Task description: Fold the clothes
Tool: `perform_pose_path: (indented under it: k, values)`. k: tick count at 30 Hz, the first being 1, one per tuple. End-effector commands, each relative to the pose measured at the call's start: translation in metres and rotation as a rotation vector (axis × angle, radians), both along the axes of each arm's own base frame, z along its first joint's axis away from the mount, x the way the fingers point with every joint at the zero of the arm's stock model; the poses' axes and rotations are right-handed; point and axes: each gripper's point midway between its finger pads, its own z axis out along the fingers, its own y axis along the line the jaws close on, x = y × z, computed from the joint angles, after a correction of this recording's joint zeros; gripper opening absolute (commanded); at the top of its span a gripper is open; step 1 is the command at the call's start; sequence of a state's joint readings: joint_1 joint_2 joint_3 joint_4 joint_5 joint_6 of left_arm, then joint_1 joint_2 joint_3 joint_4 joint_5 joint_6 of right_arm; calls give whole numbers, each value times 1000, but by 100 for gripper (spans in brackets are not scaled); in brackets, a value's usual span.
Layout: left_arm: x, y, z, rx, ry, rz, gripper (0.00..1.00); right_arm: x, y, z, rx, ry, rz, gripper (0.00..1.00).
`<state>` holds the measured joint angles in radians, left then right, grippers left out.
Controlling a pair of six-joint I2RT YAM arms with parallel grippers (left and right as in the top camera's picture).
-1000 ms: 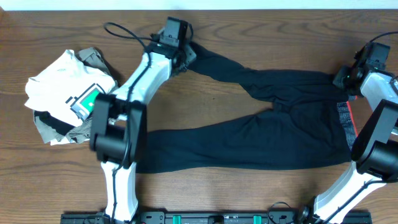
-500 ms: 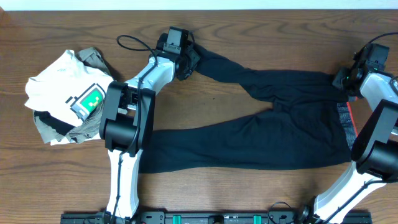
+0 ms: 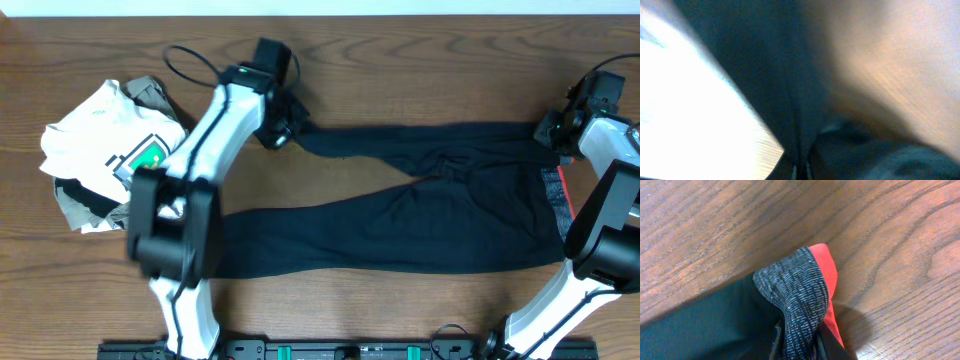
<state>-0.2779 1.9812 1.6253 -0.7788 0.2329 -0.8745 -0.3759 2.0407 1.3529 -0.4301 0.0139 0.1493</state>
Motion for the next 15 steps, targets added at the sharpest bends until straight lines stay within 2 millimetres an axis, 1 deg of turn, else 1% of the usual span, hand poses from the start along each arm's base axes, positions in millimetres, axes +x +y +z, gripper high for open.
perform_pose_path:
  k: [1, 3, 4, 5, 6, 7, 8, 12, 15]
  values:
    - [28, 24, 57, 108, -237, 53, 6, -2, -2, 9, -14, -12, 2, 17]
    - [57, 34, 75, 153, -377, 112, 6, -2, -2, 9, -13, -9, 2, 17]
    - [70, 42, 76, 197, -428, 151, 6, -3, -2, 9, -12, -7, 2, 17]
    - [80, 46, 76, 221, -460, 175, 12, -3, -1, 8, -10, -4, 2, 17]
    - [88, 47, 70, 232, -476, 187, 27, -4, -1, 8, -9, 0, 2, 17]
    - [93, 48, 60, 242, -471, 192, 36, -5, -1, 7, -7, 4, 2, 17]
    - [96, 49, 45, 249, -449, 190, 40, -6, 0, 7, -6, 8, 2, 17]
    - [89, 57, -15, 301, -312, 173, 41, -6, 0, 7, -5, 11, 2, 17]
    - [79, 65, -45, 333, -222, 166, 41, -7, 0, 7, -5, 11, 3, 17]
